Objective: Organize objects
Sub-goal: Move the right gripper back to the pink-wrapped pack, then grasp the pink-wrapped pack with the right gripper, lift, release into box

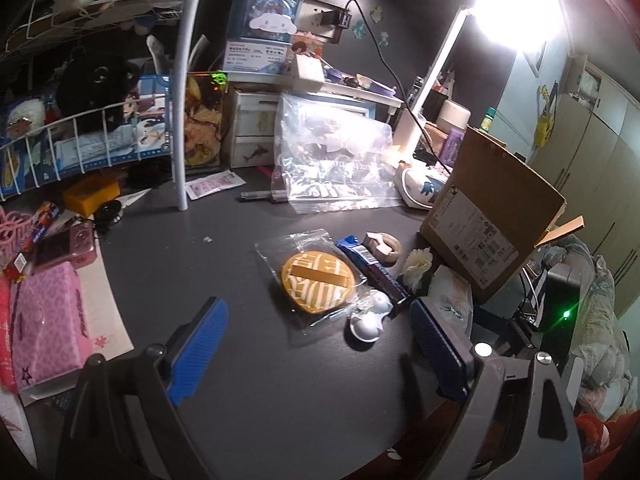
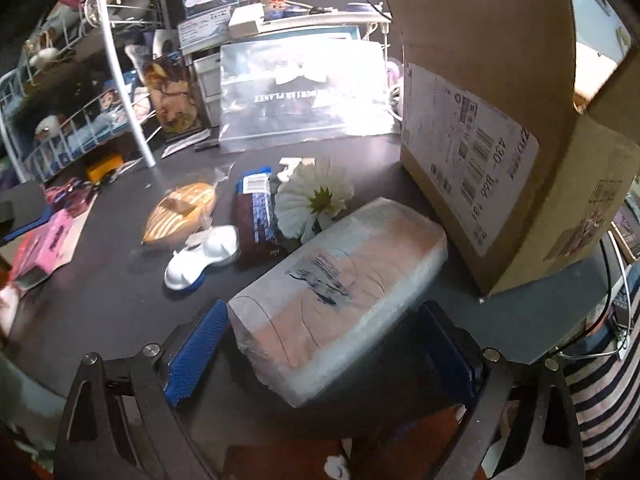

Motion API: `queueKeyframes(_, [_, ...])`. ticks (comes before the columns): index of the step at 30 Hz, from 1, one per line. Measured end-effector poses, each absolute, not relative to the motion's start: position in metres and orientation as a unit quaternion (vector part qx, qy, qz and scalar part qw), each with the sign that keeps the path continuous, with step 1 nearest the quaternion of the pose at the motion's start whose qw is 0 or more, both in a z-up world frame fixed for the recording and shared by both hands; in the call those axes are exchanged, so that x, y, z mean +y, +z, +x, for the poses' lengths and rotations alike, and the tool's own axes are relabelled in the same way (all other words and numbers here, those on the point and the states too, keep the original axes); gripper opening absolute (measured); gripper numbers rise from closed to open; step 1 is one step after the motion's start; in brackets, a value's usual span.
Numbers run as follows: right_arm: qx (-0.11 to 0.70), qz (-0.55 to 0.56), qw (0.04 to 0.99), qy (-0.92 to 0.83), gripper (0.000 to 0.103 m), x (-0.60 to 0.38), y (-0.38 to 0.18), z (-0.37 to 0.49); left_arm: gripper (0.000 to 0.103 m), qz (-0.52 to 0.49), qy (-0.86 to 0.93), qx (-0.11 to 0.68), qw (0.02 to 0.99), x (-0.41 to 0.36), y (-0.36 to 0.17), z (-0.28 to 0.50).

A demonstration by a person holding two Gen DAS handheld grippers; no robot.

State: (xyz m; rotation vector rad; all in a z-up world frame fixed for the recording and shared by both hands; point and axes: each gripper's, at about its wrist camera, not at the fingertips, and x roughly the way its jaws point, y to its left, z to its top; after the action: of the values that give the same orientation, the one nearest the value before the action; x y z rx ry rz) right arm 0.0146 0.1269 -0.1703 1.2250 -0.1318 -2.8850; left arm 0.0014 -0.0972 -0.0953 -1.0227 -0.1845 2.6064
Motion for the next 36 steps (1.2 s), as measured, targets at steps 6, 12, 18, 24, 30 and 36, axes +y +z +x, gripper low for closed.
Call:
queueKeyframes(6, [-0.047,0.385,-0.019,-0.922,0.097,0.123,-0.165,0.003,0.091,-0.361,0.916,-0.069,0.159,-0.102,-0.094,-0.001])
queueKeyframes(12, [-0.046,0.384,-0.021,-0.922,0.093,0.125,-0.174,-0.002,0.091,-0.367,0.913,-0.065,0.168,-0.096,-0.096,-0.004])
queueKeyframes(18, [-0.04,0.368,0.009,-0.929,0.071,0.132,-0.172,0.011,0.091,-0.367,0.912,-0.063,0.175,-0.089,-0.094,-0.006])
queueKeyframes(24, [-0.018,0.358,0.033,-0.933,0.051,0.137,-0.167,0.022,0.091,-0.368,0.907,-0.06,0.195,-0.078,-0.092,-0.009])
queueKeyframes(30, [0.002,0.343,0.076,-0.936,0.045,0.131,-0.152,0.03,0.091,-0.375,0.895,-0.068,0.232,-0.071,-0.089,-0.01])
queueKeyframes(36, [0.005,0.335,0.101,-0.937,0.039,0.132,-0.141,0.031,0.091,-0.377,0.889,-0.066,0.253,-0.064,-0.086,-0.011])
